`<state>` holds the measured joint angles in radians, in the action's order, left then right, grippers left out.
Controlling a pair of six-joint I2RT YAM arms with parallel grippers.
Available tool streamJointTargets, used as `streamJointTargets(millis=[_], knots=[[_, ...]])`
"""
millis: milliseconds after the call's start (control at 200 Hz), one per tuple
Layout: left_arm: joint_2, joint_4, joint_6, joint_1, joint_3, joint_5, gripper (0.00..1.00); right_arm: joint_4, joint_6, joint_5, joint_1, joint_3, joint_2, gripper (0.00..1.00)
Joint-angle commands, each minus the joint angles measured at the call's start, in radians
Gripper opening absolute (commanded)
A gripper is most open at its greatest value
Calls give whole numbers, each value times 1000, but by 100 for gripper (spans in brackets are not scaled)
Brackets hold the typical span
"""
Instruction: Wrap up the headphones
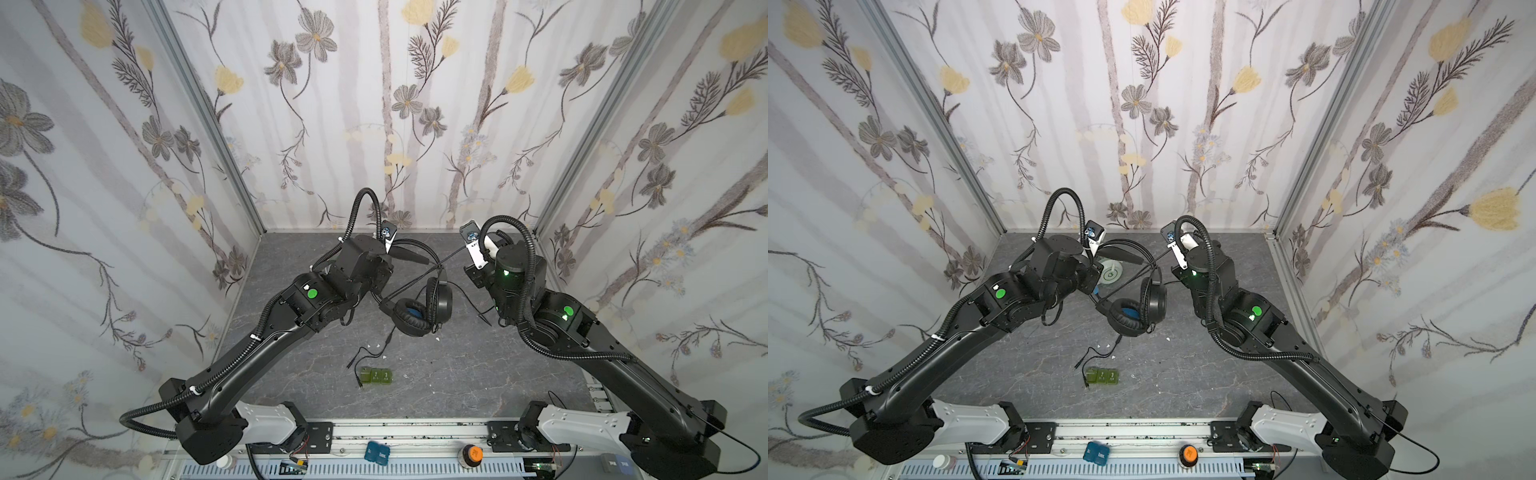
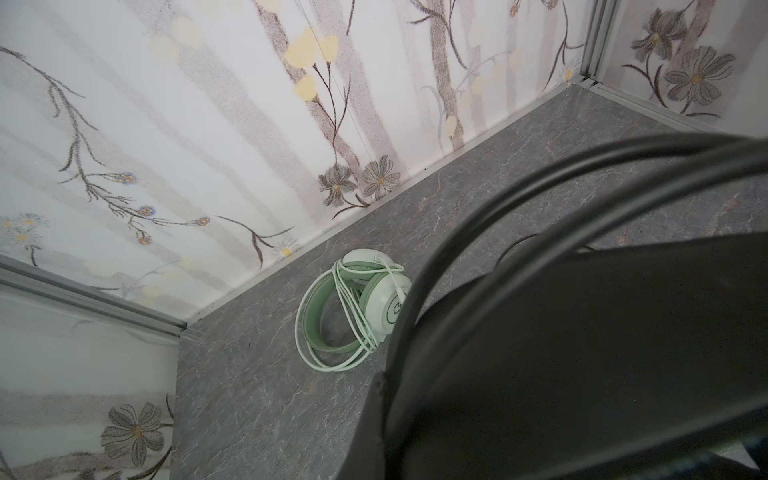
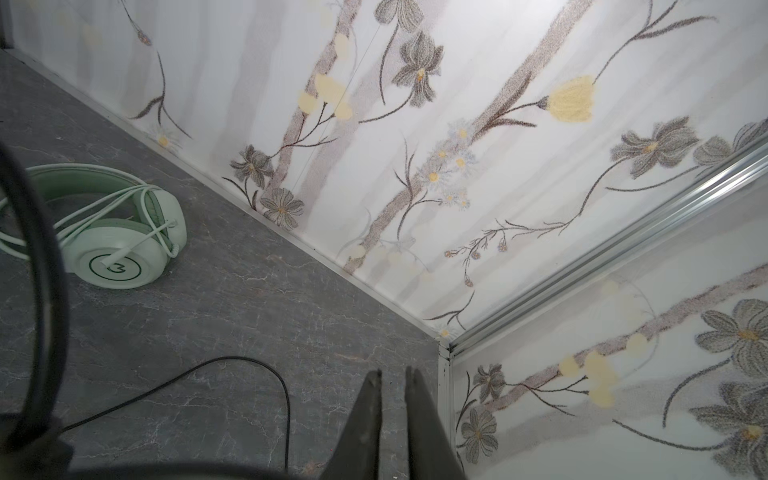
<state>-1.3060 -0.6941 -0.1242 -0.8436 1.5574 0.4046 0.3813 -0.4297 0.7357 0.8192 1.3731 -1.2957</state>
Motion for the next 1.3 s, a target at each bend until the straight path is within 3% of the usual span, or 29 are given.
streamJointTargets(millis=[0, 270, 719, 1044, 1299], knots=[[13, 11, 36, -1, 22, -23, 0, -59, 59, -63, -55, -27, 10, 14], [28, -4, 85, -1, 76, -90, 0, -153, 186, -248, -193, -86, 28, 18], [17, 3, 207, 0, 288, -325, 0, -407, 315, -608, -268, -136, 8, 23], [-18, 73, 278, 0, 377, -421, 0, -500, 405, -718, -271, -168, -58, 18], [-28, 201, 373, 1, 361, -463, 0, -612, 483, -796, -269, -280, -72, 17]])
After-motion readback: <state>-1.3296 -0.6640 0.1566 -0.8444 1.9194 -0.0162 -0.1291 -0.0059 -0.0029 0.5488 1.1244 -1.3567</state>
